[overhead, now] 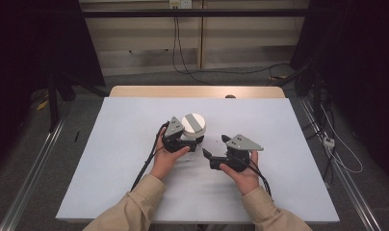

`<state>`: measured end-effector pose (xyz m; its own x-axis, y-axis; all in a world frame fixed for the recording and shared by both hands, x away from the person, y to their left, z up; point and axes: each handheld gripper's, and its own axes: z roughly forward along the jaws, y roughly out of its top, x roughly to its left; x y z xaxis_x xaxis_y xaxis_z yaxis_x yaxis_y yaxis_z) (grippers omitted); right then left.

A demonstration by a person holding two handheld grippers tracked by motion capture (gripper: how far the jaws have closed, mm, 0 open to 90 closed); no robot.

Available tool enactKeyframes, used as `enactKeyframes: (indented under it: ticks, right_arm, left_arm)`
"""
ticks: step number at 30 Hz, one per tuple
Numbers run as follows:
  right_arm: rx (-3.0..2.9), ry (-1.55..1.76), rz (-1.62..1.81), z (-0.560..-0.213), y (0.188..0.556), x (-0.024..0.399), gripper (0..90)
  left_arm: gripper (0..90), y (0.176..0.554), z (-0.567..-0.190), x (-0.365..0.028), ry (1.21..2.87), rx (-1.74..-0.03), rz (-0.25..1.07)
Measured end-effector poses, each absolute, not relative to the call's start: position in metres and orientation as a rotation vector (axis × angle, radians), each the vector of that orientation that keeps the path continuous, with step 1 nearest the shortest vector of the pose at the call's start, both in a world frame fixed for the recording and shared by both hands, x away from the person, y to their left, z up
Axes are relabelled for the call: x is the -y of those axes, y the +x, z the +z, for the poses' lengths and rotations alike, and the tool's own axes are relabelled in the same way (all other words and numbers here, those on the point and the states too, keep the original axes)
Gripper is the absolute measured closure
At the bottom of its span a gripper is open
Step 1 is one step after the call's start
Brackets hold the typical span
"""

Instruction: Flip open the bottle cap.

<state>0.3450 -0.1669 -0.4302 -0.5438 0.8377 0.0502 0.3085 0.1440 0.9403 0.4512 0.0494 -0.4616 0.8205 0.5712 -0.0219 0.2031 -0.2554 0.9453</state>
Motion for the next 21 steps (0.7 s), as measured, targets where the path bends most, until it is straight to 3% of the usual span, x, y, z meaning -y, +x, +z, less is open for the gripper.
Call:
enactKeyframes:
  ticks: [3,6,15,21]
  right_arm:
    - [-1.938,1.105,1.412,-0.429,0.347,0.166,25.7]
    - [-1.954,1.118,1.409,-0.428,0.349,0.165,45.4]
    - [-2.006,1.139,1.437,-0.424,0.355,0.154,88.0]
    - [-1.998,1.135,1.447,-0.420,0.361,0.150,90.0]
  left_arm:
    - [18.4,0.452,-0.461,-0.050,1.832,-0.592,0.390]
    - [18.5,0.452,-0.462,-0.049,1.833,-0.591,0.393]
    - [18.5,0.451,-0.461,-0.049,1.837,-0.590,0.412]
    - [18.4,0.451,-0.462,-0.049,1.836,-0.591,0.396]
